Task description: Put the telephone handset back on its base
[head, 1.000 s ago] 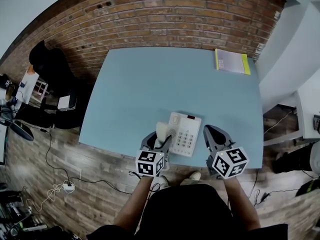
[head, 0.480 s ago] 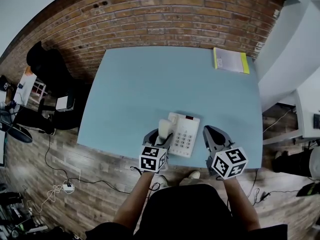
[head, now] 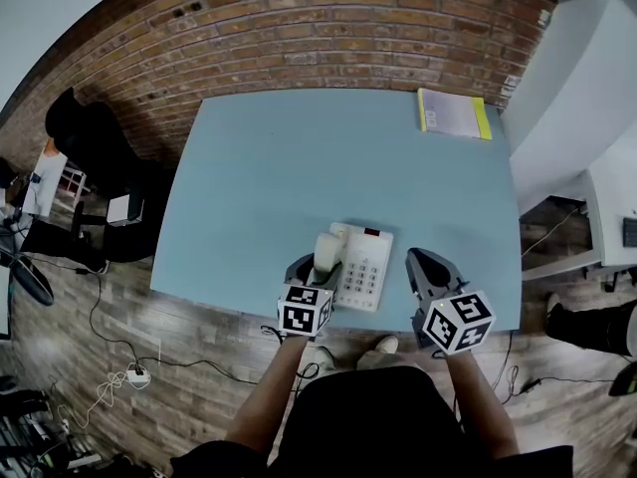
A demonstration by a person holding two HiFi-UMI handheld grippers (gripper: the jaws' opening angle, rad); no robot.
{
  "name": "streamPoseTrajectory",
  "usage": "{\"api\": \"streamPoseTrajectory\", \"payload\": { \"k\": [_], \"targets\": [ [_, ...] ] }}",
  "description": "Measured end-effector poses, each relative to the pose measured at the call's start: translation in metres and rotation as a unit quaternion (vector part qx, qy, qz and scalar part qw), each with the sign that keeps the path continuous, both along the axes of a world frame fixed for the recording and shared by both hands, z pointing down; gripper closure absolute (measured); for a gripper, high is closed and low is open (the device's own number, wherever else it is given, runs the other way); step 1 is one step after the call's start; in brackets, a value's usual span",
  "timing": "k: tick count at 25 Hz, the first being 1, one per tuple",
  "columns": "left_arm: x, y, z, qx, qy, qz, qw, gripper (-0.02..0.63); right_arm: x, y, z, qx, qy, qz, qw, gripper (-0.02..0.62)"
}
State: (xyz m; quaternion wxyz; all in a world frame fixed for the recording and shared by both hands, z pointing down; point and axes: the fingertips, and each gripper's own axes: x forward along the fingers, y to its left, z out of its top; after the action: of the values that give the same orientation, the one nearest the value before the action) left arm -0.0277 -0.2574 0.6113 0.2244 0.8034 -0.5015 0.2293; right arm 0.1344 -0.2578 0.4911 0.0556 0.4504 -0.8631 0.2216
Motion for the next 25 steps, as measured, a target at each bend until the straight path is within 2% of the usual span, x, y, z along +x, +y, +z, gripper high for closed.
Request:
{"api": "streamPoseTrajectory", "payload": {
  "k": [25],
  "targets": [
    [0.005, -0.018, 0.037, -0.041, -0.016, -0.01, 0.999, 0.368, 0.023, -0.004, 0.012, -0.015, 0.005, 0.019, 1.0, 0.583]
  ]
}}
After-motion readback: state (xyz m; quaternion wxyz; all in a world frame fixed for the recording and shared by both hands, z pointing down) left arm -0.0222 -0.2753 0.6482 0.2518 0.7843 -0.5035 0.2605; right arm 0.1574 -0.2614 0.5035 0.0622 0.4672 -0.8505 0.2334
